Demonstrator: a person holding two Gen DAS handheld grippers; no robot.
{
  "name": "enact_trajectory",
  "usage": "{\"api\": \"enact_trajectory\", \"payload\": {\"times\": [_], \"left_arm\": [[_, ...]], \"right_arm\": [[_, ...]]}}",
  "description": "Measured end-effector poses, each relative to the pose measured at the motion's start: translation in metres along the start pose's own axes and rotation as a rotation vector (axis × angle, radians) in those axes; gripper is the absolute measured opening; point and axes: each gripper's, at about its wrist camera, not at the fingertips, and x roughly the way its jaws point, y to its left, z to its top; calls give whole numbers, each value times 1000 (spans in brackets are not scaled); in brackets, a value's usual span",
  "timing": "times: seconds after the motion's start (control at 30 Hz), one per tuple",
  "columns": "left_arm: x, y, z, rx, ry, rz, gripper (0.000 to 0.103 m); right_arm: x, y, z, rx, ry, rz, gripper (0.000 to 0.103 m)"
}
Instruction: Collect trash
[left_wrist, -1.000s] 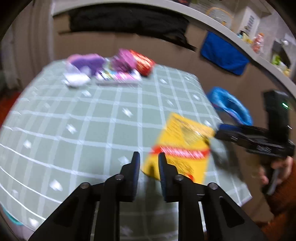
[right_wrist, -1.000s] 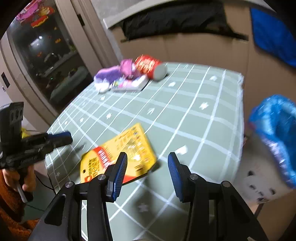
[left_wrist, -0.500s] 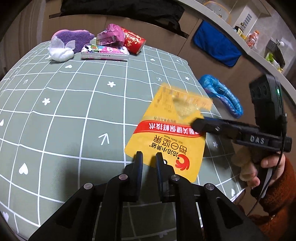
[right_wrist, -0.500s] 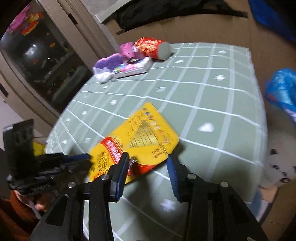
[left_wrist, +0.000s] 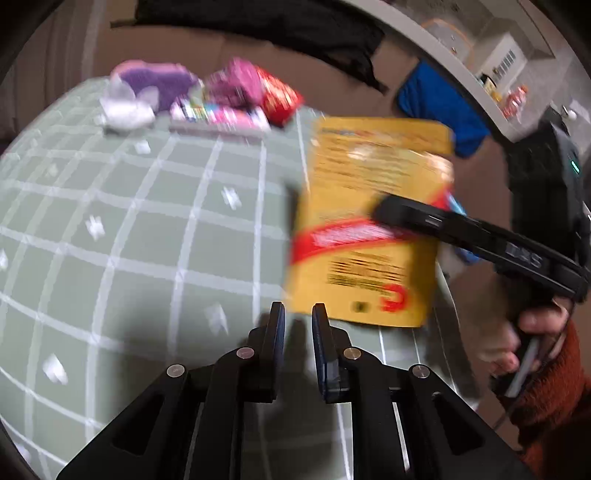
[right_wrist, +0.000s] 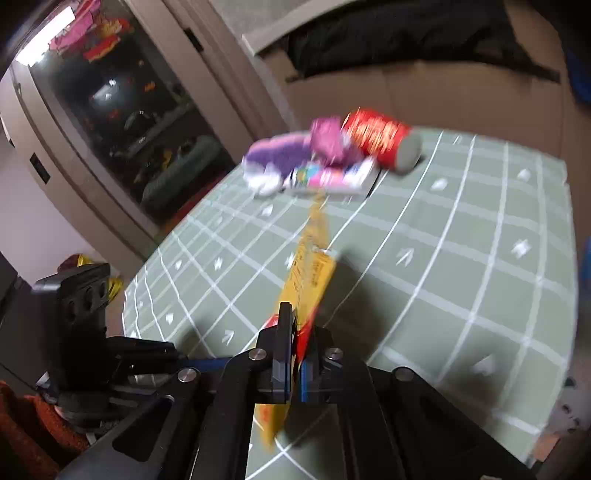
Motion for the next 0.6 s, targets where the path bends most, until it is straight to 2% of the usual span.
{"api": "enact_trajectory", "payload": {"times": [0.17,0.3,0.43,0.5,0.6], "left_arm": [[-2,5,51,-25,-101,47,32],[9,6,104,-53,-197,109,33],[25,12,154,-93,-283,163,35],[40,13,176,-101,-292,206,40],[66,13,197,-79,-251,305,41]], "right_arm": [[-47,-19,20,-6,-113,-41,2],[-68,-34,29,-37,-160,-111,2],[-63,-47,28,-25,-136,-97,2],[-60,-48,24,-40,-122,-105,2],[-53,-49,18,-52,-101,-100,2]]}}
